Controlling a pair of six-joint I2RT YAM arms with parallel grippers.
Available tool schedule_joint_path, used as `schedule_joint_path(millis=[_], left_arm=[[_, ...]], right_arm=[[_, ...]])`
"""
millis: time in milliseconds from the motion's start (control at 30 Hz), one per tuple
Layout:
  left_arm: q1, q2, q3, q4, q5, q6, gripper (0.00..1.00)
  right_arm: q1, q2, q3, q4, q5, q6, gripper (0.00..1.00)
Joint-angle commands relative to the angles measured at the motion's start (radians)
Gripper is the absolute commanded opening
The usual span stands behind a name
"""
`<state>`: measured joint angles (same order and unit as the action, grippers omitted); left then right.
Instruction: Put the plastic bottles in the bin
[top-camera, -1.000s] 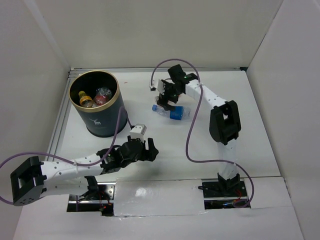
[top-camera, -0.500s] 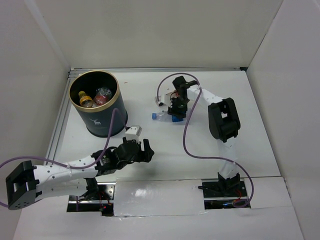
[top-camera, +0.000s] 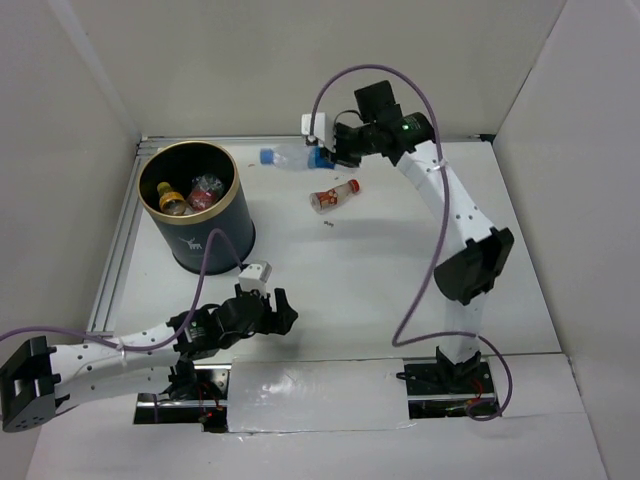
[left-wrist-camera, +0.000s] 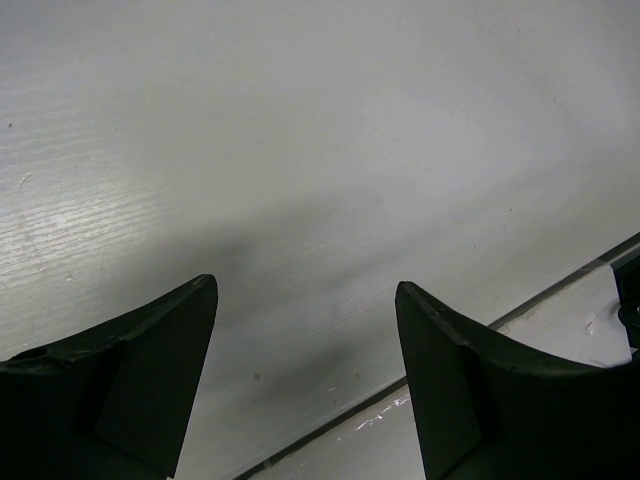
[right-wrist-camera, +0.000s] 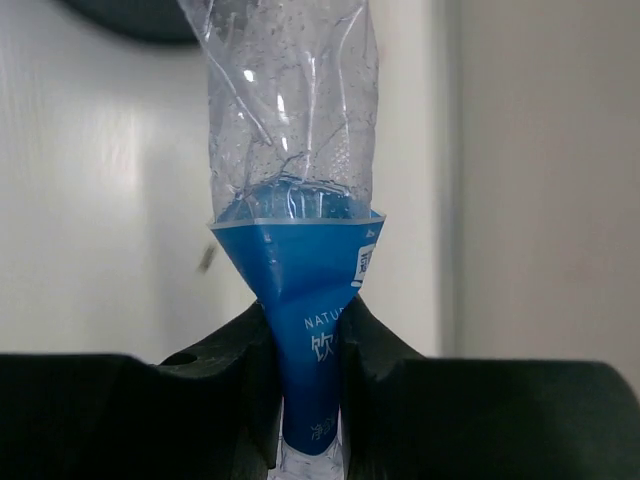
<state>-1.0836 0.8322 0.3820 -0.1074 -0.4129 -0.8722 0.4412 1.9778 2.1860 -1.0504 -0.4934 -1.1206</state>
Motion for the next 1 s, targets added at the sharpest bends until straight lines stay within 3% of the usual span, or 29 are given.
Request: schedule_joint_path(millis=[0,100,333,467,500,533,567,600,633,733,967], left_arm=[[-0.006,-0.015,-0.003,0.032,0.02,-0.022,0.84],[-0.006,0.004,-0.003,0.032,0.02,-0.022,0.83],[-0.015,-0.008,-0.022,0.052,0.029,-0.022,0.83],[-0.015,-0.008,-0.011,0.061,0.019,-0.022,0.83],[-0.015,-0.008,-0.011,0.061,0.008,-0.022,0.83],[-0.015,-0.008,-0.002,0.061,0.008,-0.011,0.83],[-0.024,-0.008,-0.002,0.061,0.008,-0.011,0.83],[-0.024,0.002,-0.002,0.074,0.008,-0.011,0.84],[-0.024,0.002,-0.002,0.074,0.008,-0.002,0.84],[-0.024,0.027,0.008,0.084,0.008,0.007,0.84],[-0.024,0.103,0.073,0.156,-0.018,0.076,0.87]], right_arm=[[0.121,-0.14,-0.014,0.395,-0.067,0.192,0.01],[0.245,-0.14,-0.031,0.584,-0.018,0.245,0.01],[0.421,0.18,0.296,0.744,0.041,0.3,0.04],[0.452,0.28,0.368,0.762,0.052,0.324,0.24],[0.452,0.28,0.368,0.771,0.052,0.353,0.42],[0.462,0.28,0.336,0.796,0.052,0.375,0.54],[0.462,0.28,0.321,0.806,0.041,0.375,0.54],[0.462,0.28,0.31,0.806,0.041,0.39,0.62],[0.462,0.28,0.31,0.816,0.059,0.39,0.8],[0.462,0.289,0.356,0.816,0.09,0.429,1.0],[0.386,0.118,0.313,0.807,0.128,0.484,0.98]])
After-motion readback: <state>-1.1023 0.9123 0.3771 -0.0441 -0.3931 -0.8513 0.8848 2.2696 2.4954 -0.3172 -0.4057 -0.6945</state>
